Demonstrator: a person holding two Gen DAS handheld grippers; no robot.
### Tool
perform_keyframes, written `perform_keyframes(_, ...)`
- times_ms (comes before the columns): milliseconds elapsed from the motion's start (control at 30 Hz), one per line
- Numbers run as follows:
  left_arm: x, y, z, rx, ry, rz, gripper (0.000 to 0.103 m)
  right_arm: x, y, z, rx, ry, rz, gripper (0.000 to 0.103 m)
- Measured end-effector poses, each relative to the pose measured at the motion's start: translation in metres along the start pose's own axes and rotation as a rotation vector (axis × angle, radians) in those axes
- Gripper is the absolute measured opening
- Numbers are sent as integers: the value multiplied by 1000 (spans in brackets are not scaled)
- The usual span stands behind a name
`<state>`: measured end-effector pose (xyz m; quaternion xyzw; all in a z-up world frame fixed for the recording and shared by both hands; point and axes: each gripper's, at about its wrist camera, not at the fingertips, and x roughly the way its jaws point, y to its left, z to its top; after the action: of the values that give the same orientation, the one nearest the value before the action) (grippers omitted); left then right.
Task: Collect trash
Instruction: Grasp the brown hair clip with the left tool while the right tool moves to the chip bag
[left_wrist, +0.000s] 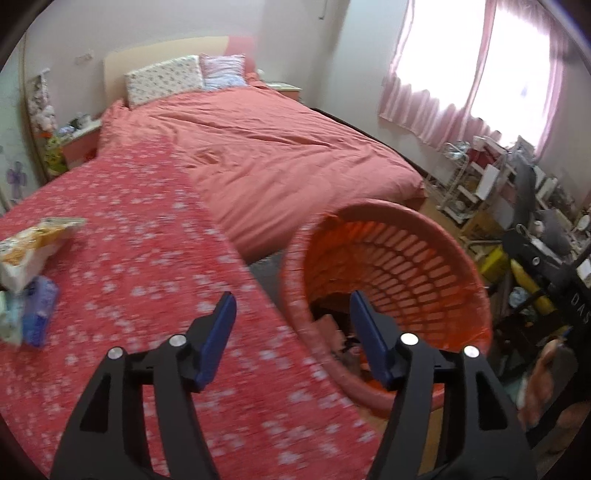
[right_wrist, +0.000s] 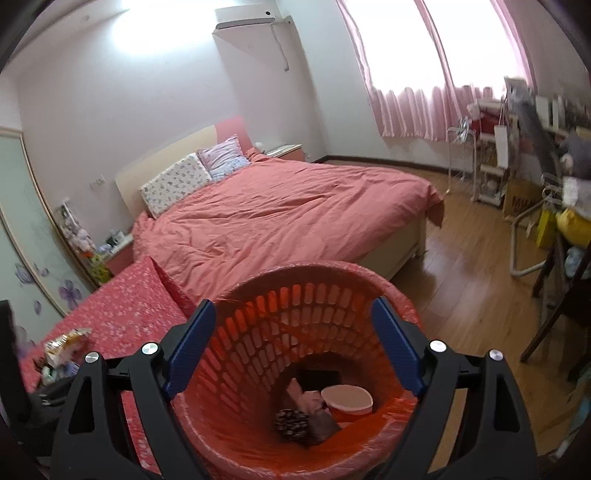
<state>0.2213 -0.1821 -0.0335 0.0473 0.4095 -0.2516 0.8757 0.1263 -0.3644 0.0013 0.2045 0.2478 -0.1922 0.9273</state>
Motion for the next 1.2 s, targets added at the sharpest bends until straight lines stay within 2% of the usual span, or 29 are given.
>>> perform_keyframes(100, -13, 18, -4, -11, -12, 54, 67, -2, 11, -4, -54, 0, -43, 85)
perform_keyframes(267, -37, 59, -15, -42, -36, 148, 72, 1, 17, -10, -91, 36, -41, 85)
perform_keyframes(367, -55, 92, -24, -63, -55, 233, 76, -1, 27, -14, -121, 48, -38, 85)
perform_keyframes(633, -105, 209, -47, -192, -81, 475, 78, 0, 61, -26, -184, 86, -5, 85)
perform_keyframes(800, -119, 280, -56, -263, -68, 589, 78, 5, 95, -38, -236, 121, 33, 85)
perform_keyframes(967, -112, 320, -56, -283, -42, 604, 76, 15, 131, -52, -277, 174, 88, 85)
perform_keyframes(1200, -80, 332, -46, -187, -1, 556, 69, 17, 164, -68, -338, 224, 146, 85)
